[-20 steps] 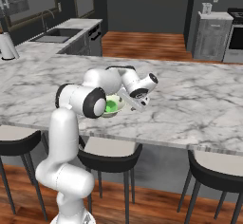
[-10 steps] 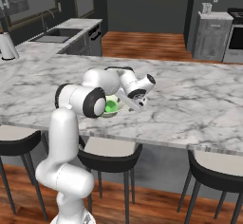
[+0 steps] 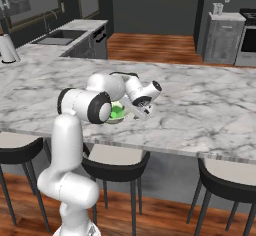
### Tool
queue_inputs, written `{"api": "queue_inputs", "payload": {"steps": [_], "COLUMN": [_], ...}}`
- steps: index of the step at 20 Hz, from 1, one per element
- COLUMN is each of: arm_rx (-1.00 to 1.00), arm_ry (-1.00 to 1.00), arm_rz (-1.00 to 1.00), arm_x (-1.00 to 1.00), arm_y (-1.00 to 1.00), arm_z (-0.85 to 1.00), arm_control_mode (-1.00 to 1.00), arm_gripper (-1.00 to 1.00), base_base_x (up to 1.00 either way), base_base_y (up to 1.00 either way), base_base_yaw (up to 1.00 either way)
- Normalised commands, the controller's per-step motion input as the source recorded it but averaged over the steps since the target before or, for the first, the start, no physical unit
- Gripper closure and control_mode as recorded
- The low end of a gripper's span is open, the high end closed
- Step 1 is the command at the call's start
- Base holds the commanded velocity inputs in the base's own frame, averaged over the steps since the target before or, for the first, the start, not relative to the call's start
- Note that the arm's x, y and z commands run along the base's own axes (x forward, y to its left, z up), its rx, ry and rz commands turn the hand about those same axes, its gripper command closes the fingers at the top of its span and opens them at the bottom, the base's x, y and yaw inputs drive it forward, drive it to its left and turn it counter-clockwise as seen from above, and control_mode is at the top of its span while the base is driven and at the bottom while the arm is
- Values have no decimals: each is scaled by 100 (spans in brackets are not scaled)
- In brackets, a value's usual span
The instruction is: Place the cup inside the bowl on the dining table and move the bowl to any counter.
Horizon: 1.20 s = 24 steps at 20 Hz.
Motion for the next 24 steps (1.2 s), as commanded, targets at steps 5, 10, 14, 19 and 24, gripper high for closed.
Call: {"api": "queue_inputs", "payload": {"steps": [5,10,14,19,24], "arm_rx": [0,0,0,0,0], "arm_ry": [0,0,0,0,0], "arm_rz": [0,0,0,0,0], "arm_x": [0,0,0,0,0], "arm_y": [0,0,0,0,0], "arm_z": [0,0,0,0,0], "arm_control_mode": [-100,-100,-100,-100,-100], "arm_gripper": [-100,100,100,100,100], "base_base_x": [0,0,0,0,0], "base_base_y": [0,0,0,0,0], "base_base_yaw": [0,0,0,0,0]}}
